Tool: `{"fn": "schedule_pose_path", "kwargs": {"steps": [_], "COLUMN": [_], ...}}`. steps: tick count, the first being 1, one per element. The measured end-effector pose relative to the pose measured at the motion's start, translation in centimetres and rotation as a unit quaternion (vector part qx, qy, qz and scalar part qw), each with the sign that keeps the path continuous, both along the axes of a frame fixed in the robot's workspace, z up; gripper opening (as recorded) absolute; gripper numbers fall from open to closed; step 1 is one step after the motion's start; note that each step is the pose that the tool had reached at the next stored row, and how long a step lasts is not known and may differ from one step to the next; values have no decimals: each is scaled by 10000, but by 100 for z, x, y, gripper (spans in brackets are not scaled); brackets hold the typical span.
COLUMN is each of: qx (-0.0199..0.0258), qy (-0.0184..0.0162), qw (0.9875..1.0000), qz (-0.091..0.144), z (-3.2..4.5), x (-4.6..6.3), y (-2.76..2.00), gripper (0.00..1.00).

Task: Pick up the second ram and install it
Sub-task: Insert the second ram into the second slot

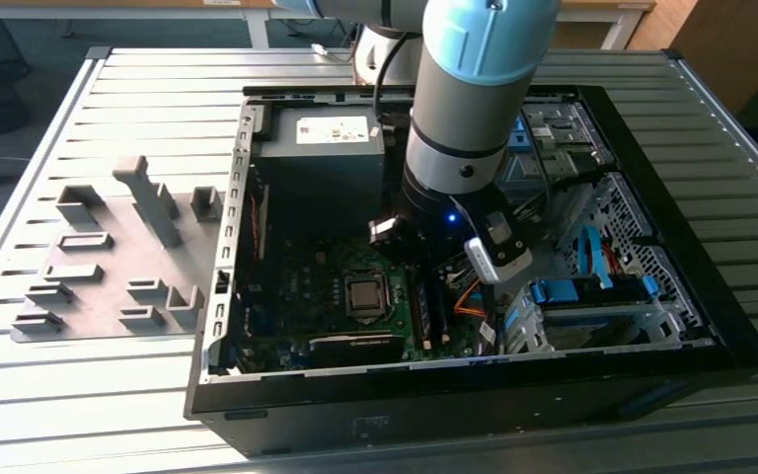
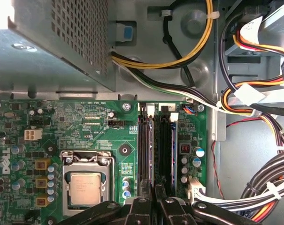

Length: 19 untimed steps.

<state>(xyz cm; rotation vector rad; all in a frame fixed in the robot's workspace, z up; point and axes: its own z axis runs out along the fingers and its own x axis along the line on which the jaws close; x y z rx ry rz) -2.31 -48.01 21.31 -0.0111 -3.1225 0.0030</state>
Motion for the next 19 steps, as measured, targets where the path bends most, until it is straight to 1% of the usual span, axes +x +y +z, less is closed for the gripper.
{"fn": "schedule_pose_path", "kwargs": {"steps": [7,8,9,13,15,19], "qx": [0,0,-1,0,-1,-1], "qy": [0,0,0,0,0,0], "qw": [10000,10000,10000,10000,10000,10000], "qz": [0,0,0,0,0,0], "z": [-4,-4,-4,-2,34,145], "x": [0,0,0,0,0,0], "y": [0,0,0,0,0,0], "gripper": [14,15,21,21,21,21]}}
